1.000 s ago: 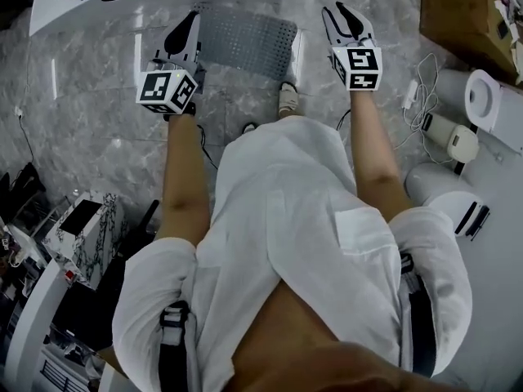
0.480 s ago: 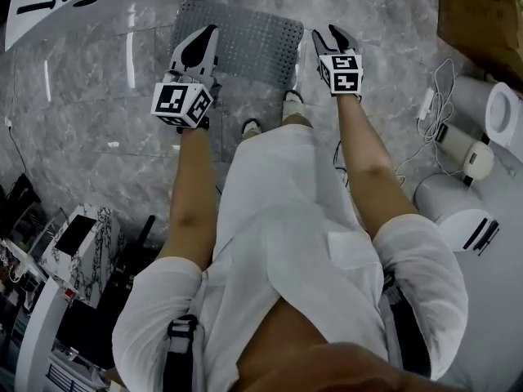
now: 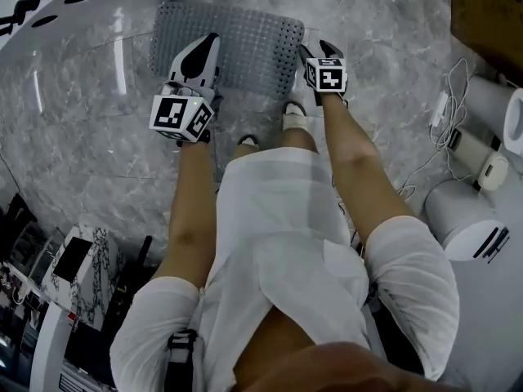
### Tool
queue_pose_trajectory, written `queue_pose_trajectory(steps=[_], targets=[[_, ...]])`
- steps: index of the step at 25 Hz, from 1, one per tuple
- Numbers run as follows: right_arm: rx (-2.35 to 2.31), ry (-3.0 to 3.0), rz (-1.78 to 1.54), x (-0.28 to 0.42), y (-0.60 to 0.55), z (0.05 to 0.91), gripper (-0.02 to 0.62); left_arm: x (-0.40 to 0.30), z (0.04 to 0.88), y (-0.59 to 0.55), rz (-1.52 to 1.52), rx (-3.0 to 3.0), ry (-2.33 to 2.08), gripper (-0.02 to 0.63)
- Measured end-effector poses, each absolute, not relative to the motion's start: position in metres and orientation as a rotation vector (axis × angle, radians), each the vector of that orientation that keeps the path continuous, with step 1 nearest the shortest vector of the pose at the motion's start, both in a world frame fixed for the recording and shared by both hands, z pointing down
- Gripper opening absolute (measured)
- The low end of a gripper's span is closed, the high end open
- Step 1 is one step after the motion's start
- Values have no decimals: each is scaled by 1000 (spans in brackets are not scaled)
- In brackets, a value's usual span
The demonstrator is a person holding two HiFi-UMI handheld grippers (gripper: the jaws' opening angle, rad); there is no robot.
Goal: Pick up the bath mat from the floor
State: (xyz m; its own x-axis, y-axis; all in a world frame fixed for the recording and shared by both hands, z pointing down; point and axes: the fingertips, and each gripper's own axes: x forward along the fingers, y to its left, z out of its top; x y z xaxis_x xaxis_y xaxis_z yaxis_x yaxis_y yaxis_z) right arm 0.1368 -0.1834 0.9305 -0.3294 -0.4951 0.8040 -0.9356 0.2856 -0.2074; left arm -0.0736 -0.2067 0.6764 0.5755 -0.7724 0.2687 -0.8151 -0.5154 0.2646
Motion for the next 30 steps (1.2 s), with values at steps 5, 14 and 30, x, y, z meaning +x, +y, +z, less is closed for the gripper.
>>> queue_pose_trajectory(steps=[5, 14, 30], targets=[[1248, -1856, 1038, 126, -166, 1021, 276, -69, 733, -207, 163, 2480, -1230, 17], [1212, -1711, 1208, 109, -137, 1164, 304, -65, 827, -204, 166, 2508, -1181, 17], [1033, -1665, 1287, 72, -130, 1187, 89, -69, 855, -187, 246, 2457, -1161, 17]])
